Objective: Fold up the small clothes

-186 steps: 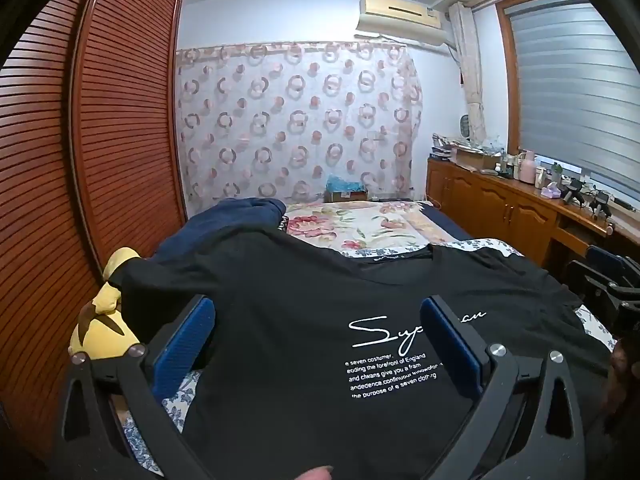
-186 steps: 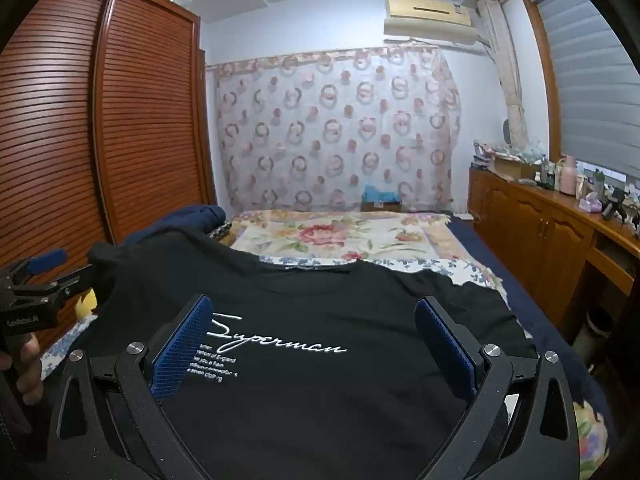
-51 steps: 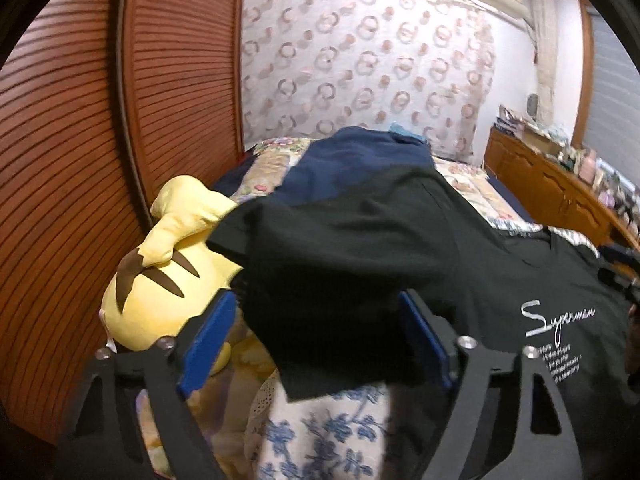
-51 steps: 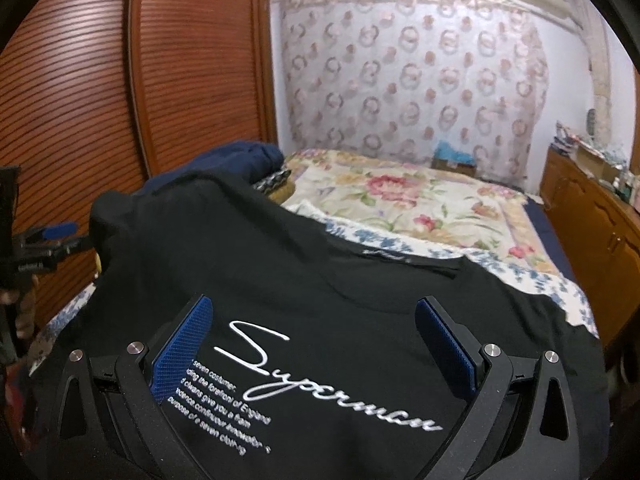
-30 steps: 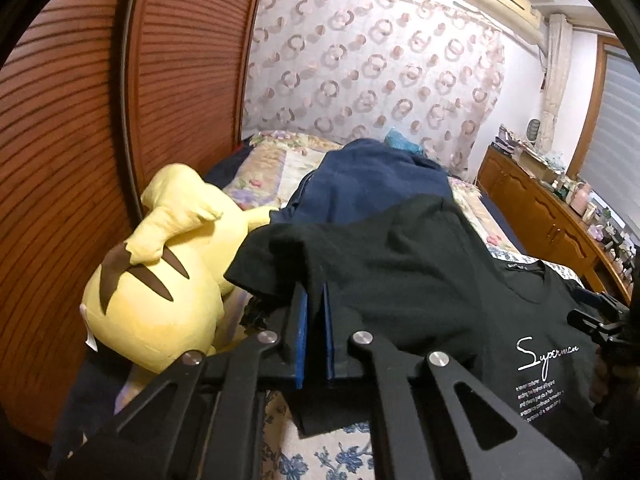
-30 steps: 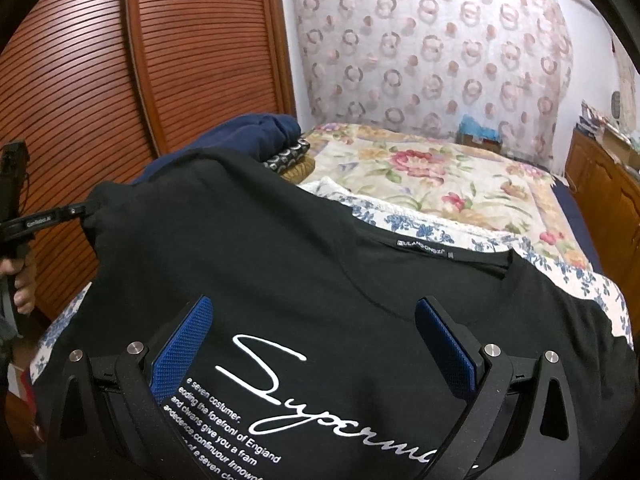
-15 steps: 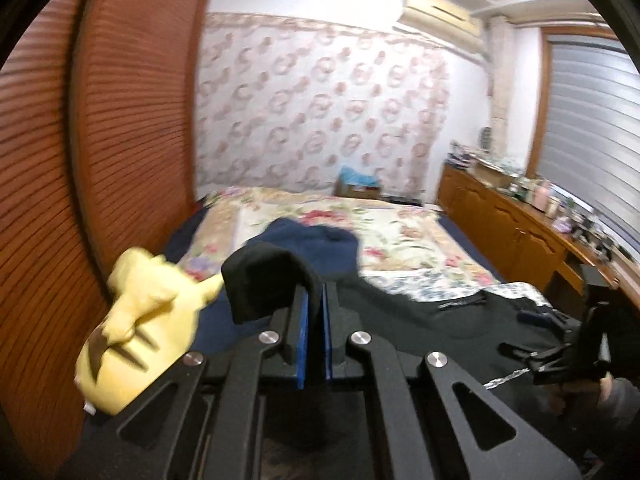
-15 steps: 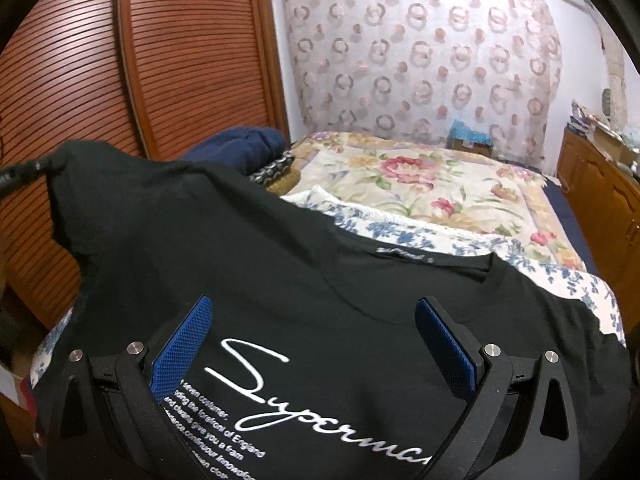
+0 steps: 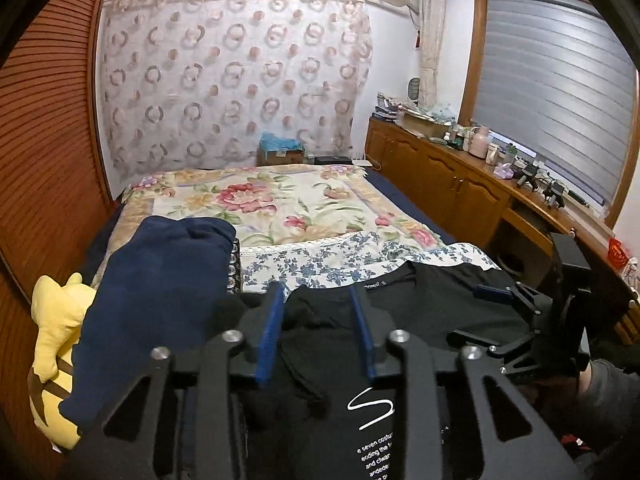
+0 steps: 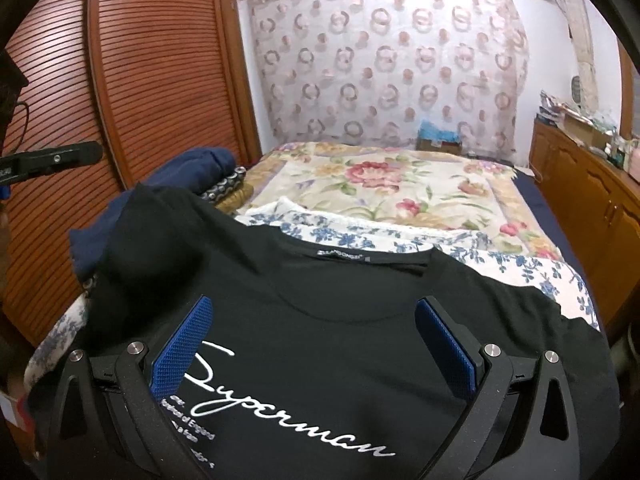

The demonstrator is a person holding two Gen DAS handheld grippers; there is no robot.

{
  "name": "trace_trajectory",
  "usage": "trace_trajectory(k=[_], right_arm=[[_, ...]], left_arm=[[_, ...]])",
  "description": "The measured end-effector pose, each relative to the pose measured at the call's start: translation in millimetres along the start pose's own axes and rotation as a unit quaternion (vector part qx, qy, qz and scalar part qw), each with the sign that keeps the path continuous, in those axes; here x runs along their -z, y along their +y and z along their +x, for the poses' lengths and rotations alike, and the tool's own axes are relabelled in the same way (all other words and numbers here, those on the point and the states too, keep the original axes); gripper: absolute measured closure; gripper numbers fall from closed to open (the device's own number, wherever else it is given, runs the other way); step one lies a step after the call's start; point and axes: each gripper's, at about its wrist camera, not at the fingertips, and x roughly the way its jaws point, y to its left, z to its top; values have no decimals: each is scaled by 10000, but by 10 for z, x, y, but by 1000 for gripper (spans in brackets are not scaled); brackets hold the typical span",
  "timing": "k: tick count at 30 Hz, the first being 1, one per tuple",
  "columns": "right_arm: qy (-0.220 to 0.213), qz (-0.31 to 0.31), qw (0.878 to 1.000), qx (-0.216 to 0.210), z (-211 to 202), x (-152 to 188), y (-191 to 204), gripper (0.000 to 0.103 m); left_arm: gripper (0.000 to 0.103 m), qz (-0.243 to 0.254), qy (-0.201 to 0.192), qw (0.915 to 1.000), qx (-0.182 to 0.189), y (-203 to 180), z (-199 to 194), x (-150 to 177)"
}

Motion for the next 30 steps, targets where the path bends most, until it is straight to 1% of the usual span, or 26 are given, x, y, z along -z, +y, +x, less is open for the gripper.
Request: trace_trajectory(k=[1,2,3,4,6,8,9,11,13,16,18,20,24,25,26,27,29,30], right_arm=[[26,-4,10000,-31,19,2,-9,1],[44,-6,10000,-69,34,3,-11,4],[68,-18,9999,-128,52,5,-6,5],[109,-49,9997,-232,93,2,8,8],[153,-116,9990,-415,156,-18,50,16],[255,-218,9971,-677,261,-70,134,29],[303,-253,9960,-803,309,-95,175,32],[406,-337,9936,-1004,416,-148,279,44],[529,-461,9903,-1197,550,-174,394,48],[778,-565,9848,-1445,751,-164,559,50],[988,-596,9795,-1652,896,-149,690,54],[1127,-672,9741,-1844,994,-131,815,62],[1474,-692,9647,-2069,1203,-81,1008,65],[1536,-751,9649,-1995,1246,-56,1052,75],[1556,-807,9652,-1939,1263,-34,1070,90],[1574,-856,9637,-1978,1272,-15,1083,97],[1566,-899,9615,-2070,1230,20,1092,101],[1536,-886,9610,-2121,1196,28,1079,101]], left_arm=[[61,18,12,10000,-23,-10,2,-5],[55,24,27,10000,-17,6,2,4],[52,7,42,10000,-25,44,-6,21],[48,-14,51,10000,-75,79,-1,42],[48,-35,82,9998,-181,136,-15,86],[47,-66,108,9995,-291,196,-33,151],[47,-96,105,9994,-322,224,-36,187],[46,-169,130,9991,-364,308,-39,251],[46,-225,124,9987,-434,356,-75,333],[45,-273,158,9981,-535,395,-101,446],[45,-313,157,9976,-597,437,-137,507],[45,-394,142,9970,-652,495,-184,562],[45,-517,122,9962,-691,569,-213,617],[45,-526,125,9961,-696,576,-205,623],[45,-537,119,9960,-708,586,-214,646],[45,-544,113,9959,-712,585,-220,659],[45,-565,95,9960,-689,580,-226,670],[45,-581,96,9960,-665,576,-222,668]])
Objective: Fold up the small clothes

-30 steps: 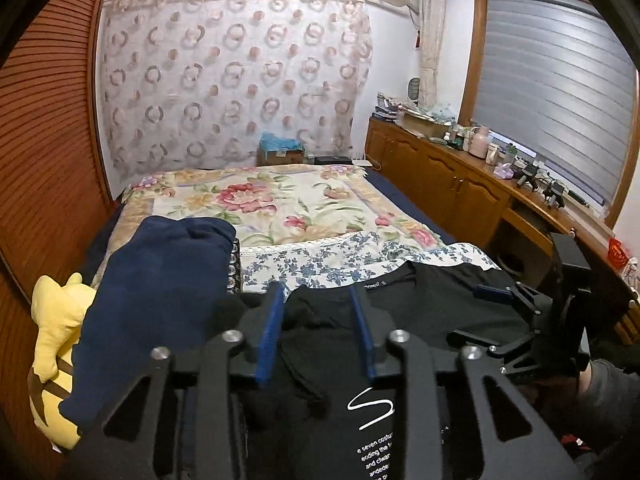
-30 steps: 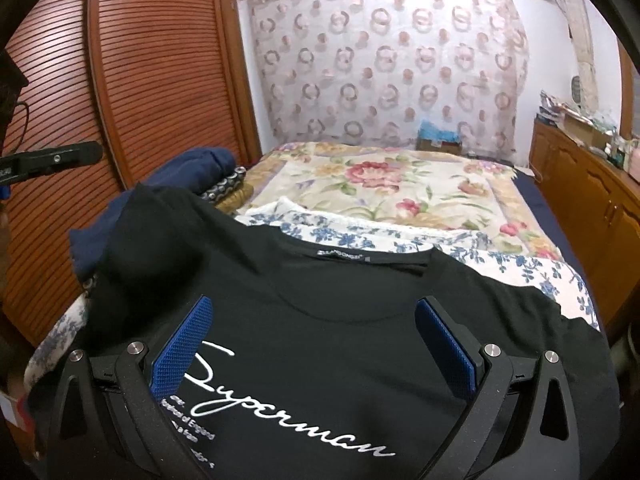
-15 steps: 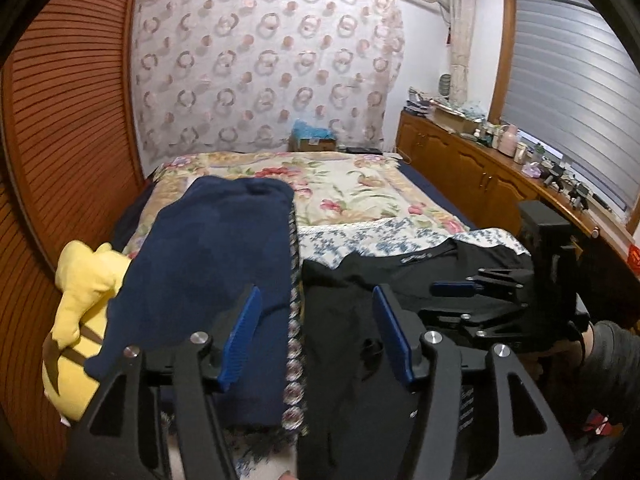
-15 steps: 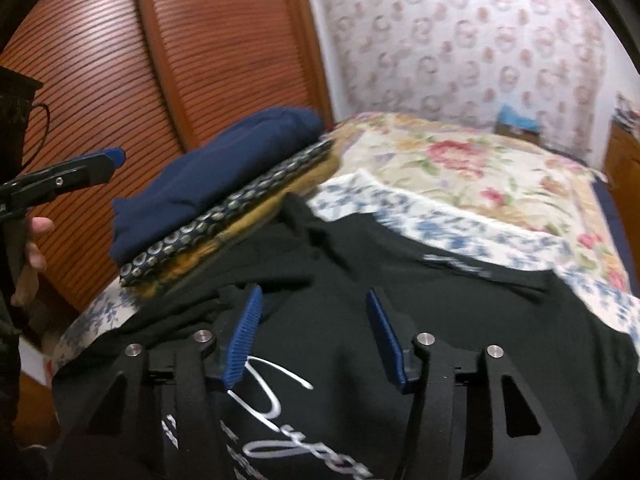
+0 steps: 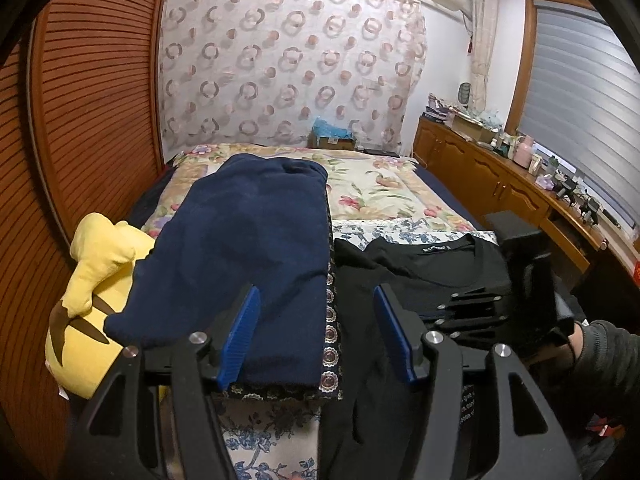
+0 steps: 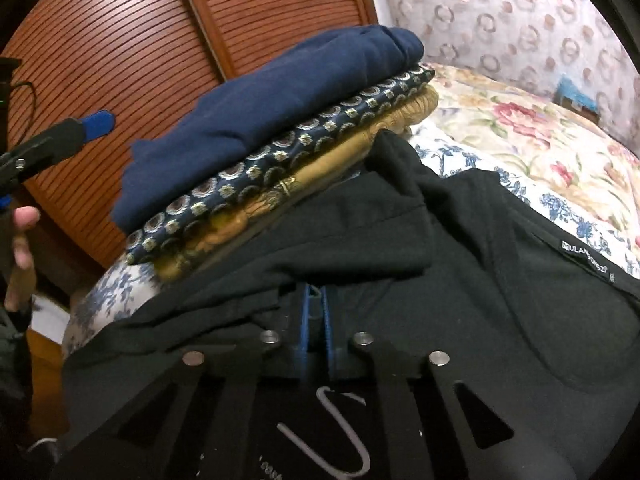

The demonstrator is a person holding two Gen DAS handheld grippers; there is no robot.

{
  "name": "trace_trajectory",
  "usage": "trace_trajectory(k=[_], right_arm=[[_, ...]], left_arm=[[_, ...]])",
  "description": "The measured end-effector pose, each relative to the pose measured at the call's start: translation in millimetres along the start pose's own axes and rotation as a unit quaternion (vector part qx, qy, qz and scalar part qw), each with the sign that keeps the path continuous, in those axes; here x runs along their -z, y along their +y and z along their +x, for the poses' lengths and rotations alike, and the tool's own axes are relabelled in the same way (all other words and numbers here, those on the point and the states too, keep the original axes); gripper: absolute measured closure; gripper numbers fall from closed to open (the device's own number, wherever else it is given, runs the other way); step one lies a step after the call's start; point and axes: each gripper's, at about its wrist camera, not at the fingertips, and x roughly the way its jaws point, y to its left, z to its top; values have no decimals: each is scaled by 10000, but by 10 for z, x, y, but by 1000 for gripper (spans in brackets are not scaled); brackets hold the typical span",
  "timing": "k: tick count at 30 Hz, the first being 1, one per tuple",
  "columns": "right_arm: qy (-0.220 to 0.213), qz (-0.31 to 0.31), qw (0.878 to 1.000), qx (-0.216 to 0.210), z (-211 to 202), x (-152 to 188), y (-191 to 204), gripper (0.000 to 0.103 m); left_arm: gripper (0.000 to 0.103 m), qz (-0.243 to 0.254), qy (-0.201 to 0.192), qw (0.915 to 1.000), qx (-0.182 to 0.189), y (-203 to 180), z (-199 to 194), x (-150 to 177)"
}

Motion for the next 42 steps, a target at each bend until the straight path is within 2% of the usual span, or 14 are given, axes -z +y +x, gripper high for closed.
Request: trace_trajectory(k=[8,14,15,16,17,18,22,25,27,30,33,34,37,42], right_arm=[[-663,254,9973,208,-702,203,-38,101],[-495,384,9955,714,-885,527,-94,101],[-463,400,9945,847,-897,567,-127,99],[-467,416,9933,974,-902,583,-123,91],[-461,468,9921,1073,-891,601,-172,77],[-466,521,9914,1103,-900,614,-202,73],[-635,524,9895,1189,-928,519,-271,68],[-612,403,9921,1017,-819,381,-252,68],[-390,280,9947,904,-645,313,-216,68],[18,-21,9941,1085,-345,305,-162,69],[132,-448,9877,1494,-275,336,-91,88],[137,-424,9885,1442,-300,348,-110,98],[62,-253,9873,1568,-422,433,-212,100],[-161,490,9796,1945,-817,696,-512,100]], left_arm=[[45,115,40,9999,7,-101,69,-21],[45,296,101,9995,77,-237,176,-41],[45,308,112,9994,108,-262,192,-42],[45,310,116,9994,124,-262,206,-53],[45,318,125,9993,132,-279,218,-52],[45,322,131,9993,125,-293,224,-58],[45,305,134,9994,127,-318,234,-61],[45,293,148,9994,105,-363,249,-44],[45,286,139,9994,100,-375,242,-24],[45,329,131,9993,98,-388,241,-19],[45,354,131,9992,107,-394,232,11],[45,354,135,9992,113,-392,228,23],[45,365,131,9992,101,-395,217,38],[45,291,126,9995,73,-342,181,92]])
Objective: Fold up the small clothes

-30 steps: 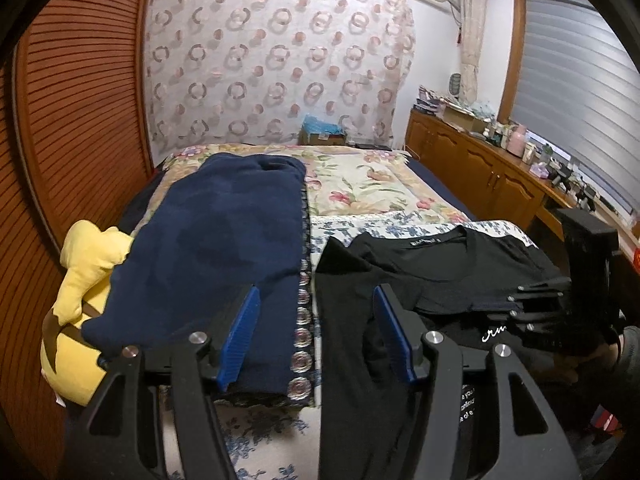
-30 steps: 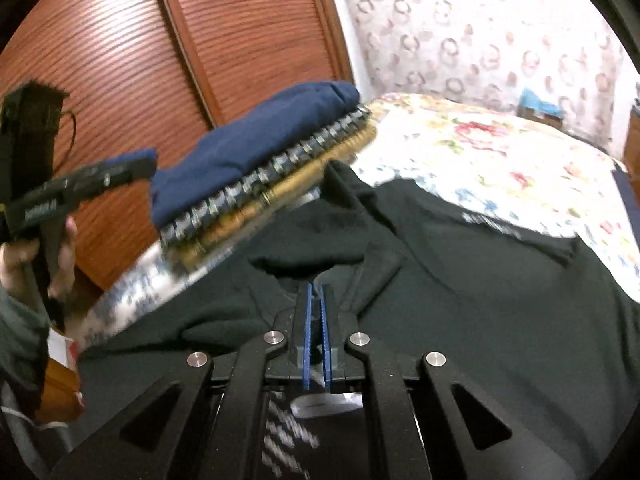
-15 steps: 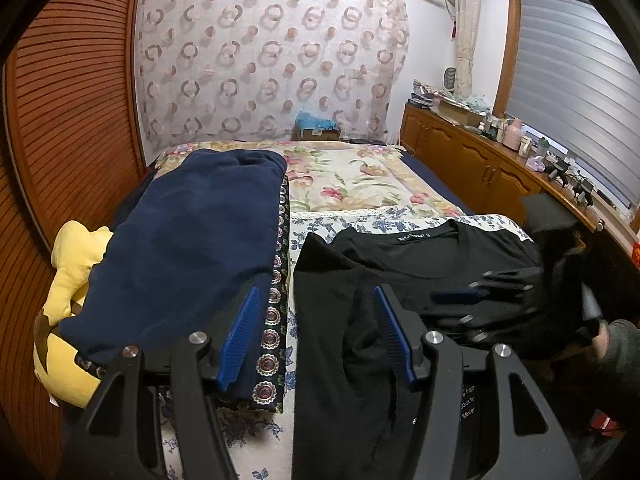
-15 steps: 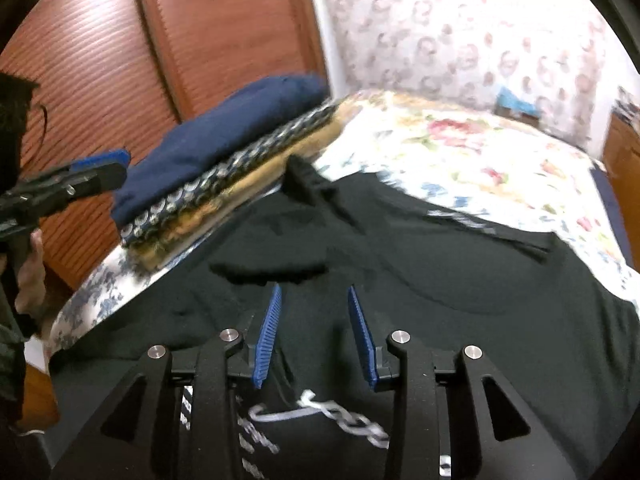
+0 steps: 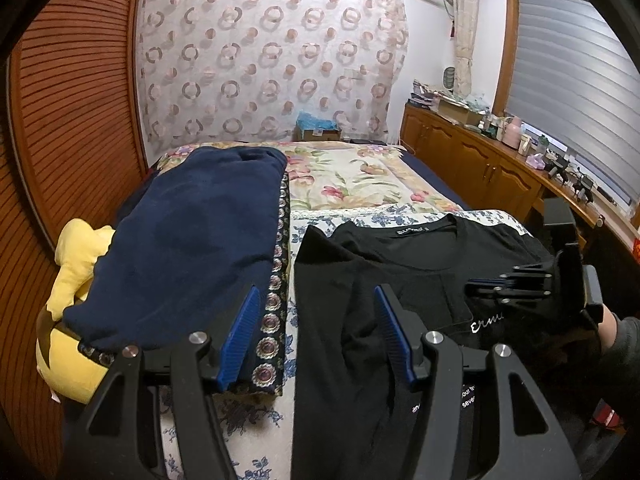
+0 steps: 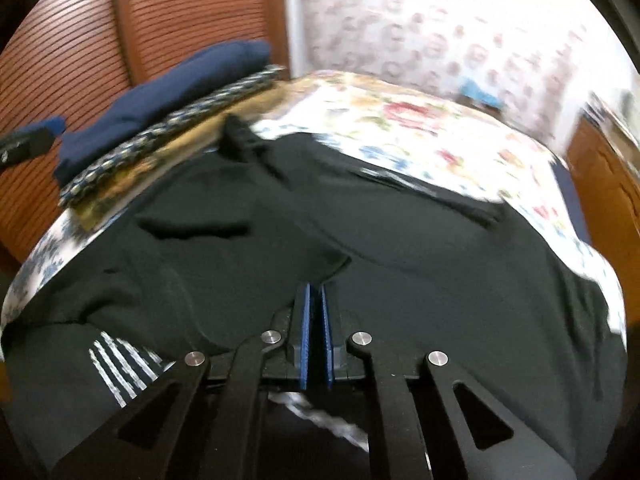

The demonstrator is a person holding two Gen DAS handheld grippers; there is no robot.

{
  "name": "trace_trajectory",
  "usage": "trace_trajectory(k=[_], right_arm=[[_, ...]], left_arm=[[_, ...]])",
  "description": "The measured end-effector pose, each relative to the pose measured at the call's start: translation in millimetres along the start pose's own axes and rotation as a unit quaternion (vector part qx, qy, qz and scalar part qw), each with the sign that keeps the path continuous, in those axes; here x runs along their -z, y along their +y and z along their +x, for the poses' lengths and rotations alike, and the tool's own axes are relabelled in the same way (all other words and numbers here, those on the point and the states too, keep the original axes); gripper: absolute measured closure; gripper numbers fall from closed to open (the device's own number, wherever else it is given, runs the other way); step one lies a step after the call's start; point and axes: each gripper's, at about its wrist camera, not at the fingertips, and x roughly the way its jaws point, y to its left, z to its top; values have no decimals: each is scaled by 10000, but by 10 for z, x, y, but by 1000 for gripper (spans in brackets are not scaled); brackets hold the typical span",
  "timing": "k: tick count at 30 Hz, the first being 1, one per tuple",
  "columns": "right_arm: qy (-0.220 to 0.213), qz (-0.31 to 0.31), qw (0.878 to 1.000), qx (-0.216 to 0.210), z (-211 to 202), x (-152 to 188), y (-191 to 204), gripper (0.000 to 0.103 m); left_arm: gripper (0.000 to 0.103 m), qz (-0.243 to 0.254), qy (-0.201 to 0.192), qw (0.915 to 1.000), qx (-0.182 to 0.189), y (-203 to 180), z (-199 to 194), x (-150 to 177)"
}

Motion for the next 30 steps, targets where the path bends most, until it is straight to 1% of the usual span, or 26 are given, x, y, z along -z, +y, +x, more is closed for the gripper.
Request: trace_trajectory(k=[1,2,4,6,8,10,12,16,18,20,22,24,27,30], right_arm=[[2,82,10000,54,-25,25,-47,96],[11,190,9997,149,-57,61,-105,86],[-53,381,9991,178,-119,103,-192,77],[-163,476,9987,115,-167,86,-206,75],[-273,414,9988,47,-210,41,-124,74],[-345,339,9987,-144,-221,-28,-19,74],[-358,257,9978,-495,-207,-108,133,74],[-207,-168,9945,-1014,-71,-264,556,74],[-13,-399,9909,-1283,66,-314,781,74],[186,-557,9879,-1435,220,-336,922,74],[470,-671,9856,-1476,339,-310,1005,74],[390,-755,9858,-1450,304,-267,1011,86],[405,-776,9811,-1727,192,-200,978,96],[350,-709,9816,-1739,45,-94,917,96]], left_arm=[[45,-31,-4,10000,-5,22,-8,13],[45,-51,-9,10000,-15,31,-15,23],[45,-90,-9,9999,-62,57,-25,38],[45,-132,-15,9999,-90,85,-43,46],[45,-152,-26,9998,-120,101,-81,67],[45,-156,-34,9998,-151,96,-105,85],[45,-177,-41,9997,-180,117,-131,101],[45,-222,-38,9995,-225,152,-161,124],[45,-248,-30,9994,-245,159,-171,137],[45,-267,-17,9993,-256,163,-185,163],[45,-268,-11,9993,-278,166,-196,190],[45,-274,-4,9992,-292,178,-210,213],[45,-264,-11,9992,-292,177,-207,219],[45,-247,-12,9994,-252,164,-196,222]])
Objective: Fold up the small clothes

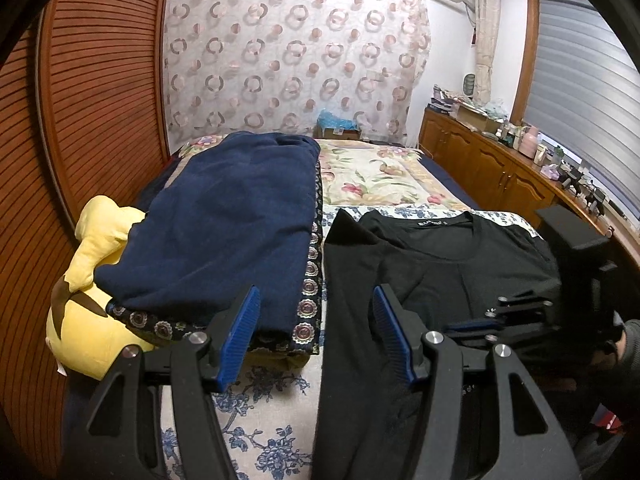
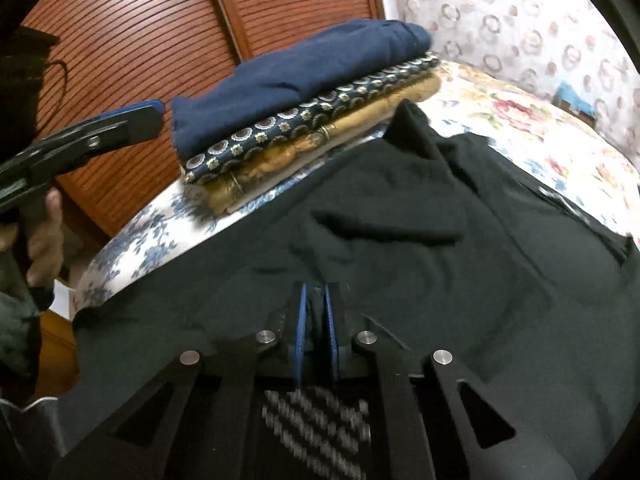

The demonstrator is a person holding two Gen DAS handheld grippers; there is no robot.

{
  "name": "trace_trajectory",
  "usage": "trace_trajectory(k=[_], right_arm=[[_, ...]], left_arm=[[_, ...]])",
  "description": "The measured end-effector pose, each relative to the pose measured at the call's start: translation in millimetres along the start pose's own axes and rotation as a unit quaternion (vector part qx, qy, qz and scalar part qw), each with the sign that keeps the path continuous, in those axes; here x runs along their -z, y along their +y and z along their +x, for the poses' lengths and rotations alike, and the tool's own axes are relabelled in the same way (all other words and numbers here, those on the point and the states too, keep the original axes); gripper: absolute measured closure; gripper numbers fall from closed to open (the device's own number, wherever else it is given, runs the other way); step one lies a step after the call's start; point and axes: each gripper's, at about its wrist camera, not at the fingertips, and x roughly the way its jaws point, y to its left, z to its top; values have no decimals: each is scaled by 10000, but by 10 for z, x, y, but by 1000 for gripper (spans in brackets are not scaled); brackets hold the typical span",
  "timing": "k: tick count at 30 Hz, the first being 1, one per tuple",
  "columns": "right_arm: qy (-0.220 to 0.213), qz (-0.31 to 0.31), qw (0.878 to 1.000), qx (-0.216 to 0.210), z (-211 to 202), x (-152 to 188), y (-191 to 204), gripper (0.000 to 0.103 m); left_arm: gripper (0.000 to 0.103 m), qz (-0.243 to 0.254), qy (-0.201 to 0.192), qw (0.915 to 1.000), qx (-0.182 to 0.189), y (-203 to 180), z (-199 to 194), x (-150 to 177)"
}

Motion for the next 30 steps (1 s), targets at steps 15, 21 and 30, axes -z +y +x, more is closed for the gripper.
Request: trace_trajectory(k=[15,21,30], right_arm=[[-249,736,9947,670,-583,665,-227,72],[-380,863,9845,1476,-764,745,-701,62],[-349,1056,9756,1892,-769,766,-1293,62]], left_arm=[[45,602,244,9970,418,-568,405,-205],[56,873,597,9922,667,-829,782,-365],[62,999,1354,9853,299,-1047,1496,-442]])
